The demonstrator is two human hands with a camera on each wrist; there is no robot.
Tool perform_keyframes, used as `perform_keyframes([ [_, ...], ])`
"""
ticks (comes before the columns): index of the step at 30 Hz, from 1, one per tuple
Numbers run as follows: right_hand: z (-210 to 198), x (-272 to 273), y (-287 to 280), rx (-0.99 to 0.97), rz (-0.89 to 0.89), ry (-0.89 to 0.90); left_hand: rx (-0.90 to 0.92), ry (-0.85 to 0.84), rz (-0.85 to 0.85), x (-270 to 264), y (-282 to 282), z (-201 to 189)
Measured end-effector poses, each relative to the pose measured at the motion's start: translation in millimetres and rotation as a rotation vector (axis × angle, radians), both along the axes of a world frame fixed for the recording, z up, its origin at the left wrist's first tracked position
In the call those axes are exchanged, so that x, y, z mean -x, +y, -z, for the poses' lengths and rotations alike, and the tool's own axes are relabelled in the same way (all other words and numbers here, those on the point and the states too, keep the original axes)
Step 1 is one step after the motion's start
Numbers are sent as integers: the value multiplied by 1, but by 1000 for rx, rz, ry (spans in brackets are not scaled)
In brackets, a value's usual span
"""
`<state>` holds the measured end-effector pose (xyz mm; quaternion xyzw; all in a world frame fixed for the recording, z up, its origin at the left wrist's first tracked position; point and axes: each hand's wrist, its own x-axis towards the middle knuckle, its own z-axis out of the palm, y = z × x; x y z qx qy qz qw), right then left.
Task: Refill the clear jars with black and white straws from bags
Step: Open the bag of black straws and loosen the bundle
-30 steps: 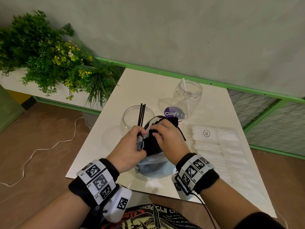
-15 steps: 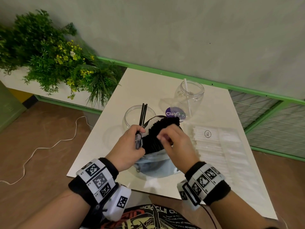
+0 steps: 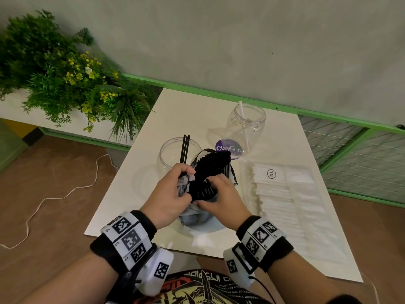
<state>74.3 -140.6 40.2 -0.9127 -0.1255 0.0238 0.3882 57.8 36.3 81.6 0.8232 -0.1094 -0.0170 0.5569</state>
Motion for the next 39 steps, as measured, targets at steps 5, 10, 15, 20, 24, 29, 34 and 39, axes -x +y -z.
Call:
perform_keyframes([
  [5, 0, -3, -4, -121, 13, 55, 51, -17, -17, -2, 0, 3],
  [10, -3, -2, -13, -199, 77, -81, -62, -39, -38, -6, 5, 12],
  [15, -5, -4, -30, -103, 232, -349, -117, -44, -90, -8, 9, 15],
  [20, -5, -17, -44, 329, 120, -495, -139, -31, -92, -8, 11, 17],
  [24, -11, -19, -43, 397, 171, -526, -138, -8, -83, -8, 10, 16],
  [29, -19, 14, -22, 74, -95, -669, -89, 13, -80, -7, 10, 16],
  [34, 2, 18, -13, 65, -91, -339, 12, 82, -37, -4, 10, 14],
  [39, -2, 11, -1, -39, -45, -136, 69, 123, -17, -3, 7, 12],
])
